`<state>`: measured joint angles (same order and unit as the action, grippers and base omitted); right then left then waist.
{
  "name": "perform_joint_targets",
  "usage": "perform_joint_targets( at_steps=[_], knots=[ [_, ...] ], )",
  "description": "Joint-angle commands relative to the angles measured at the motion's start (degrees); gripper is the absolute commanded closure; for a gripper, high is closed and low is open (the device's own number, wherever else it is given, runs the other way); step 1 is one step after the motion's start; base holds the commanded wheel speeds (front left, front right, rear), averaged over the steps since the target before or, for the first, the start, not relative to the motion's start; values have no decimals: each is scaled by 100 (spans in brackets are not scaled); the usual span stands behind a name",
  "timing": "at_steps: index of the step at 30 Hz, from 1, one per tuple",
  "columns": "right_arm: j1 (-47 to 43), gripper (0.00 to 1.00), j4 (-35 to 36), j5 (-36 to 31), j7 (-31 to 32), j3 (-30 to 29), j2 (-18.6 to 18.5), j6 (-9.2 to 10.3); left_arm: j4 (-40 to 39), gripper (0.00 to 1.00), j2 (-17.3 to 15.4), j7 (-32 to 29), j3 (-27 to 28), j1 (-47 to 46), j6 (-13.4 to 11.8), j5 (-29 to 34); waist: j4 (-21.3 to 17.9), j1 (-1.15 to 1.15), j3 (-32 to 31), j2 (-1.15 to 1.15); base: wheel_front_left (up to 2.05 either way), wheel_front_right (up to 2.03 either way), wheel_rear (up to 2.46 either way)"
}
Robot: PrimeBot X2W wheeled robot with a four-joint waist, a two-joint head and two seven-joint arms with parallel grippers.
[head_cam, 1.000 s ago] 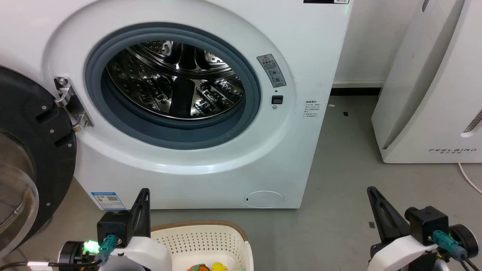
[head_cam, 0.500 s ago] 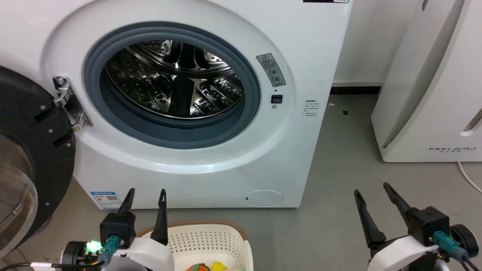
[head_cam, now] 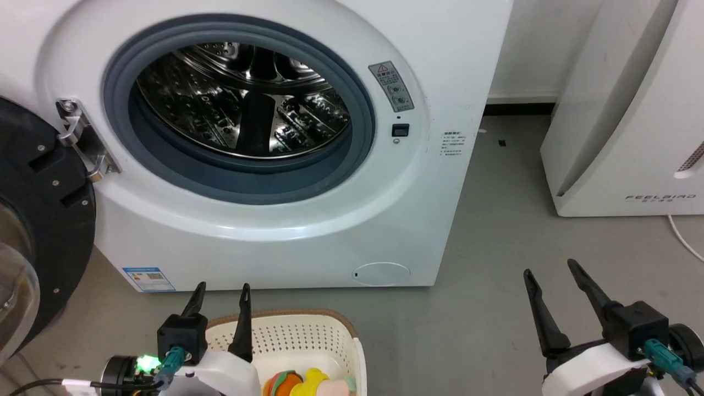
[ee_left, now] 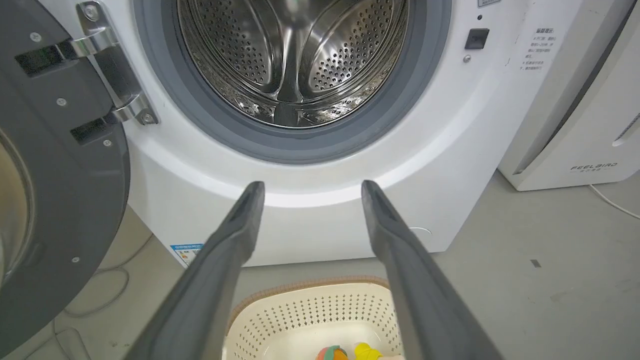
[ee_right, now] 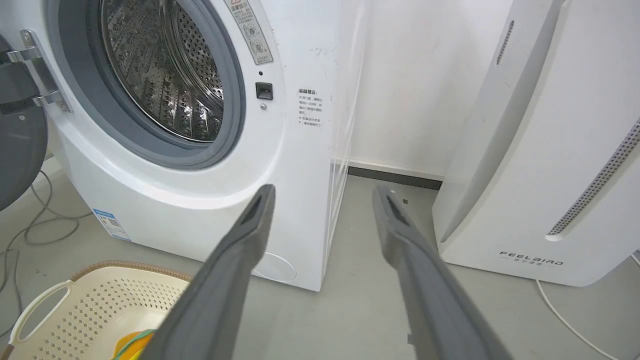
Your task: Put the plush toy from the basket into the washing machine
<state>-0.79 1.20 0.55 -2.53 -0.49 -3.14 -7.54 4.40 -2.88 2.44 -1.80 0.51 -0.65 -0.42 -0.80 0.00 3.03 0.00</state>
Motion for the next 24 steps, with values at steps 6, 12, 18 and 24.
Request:
perform_joint_targets(
  at_steps=[6, 12, 18, 24],
  knots=[
    [128, 0, 141, -72, -119, -58, 6, 1, 362, 0, -45, 123, -73, -318, 28, -50, -55, 0, 259, 0, 0, 0, 0],
    [190, 0, 231, -87, -191, -81, 8, 2, 783, 0, -75, 195, -138, -562, 86, -70, -113, 0, 510, 0, 0, 0, 0],
    [256, 0, 335, -89, -262, -102, 9, 2, 1189, 0, -104, 267, -201, -850, 144, -97, -174, 0, 791, 0, 0, 0, 0],
    [323, 0, 439, -113, -334, -131, 10, 2, 1669, 0, -152, 338, -281, -1171, 197, -107, -228, 0, 1110, 0, 0, 0, 0]
  ],
)
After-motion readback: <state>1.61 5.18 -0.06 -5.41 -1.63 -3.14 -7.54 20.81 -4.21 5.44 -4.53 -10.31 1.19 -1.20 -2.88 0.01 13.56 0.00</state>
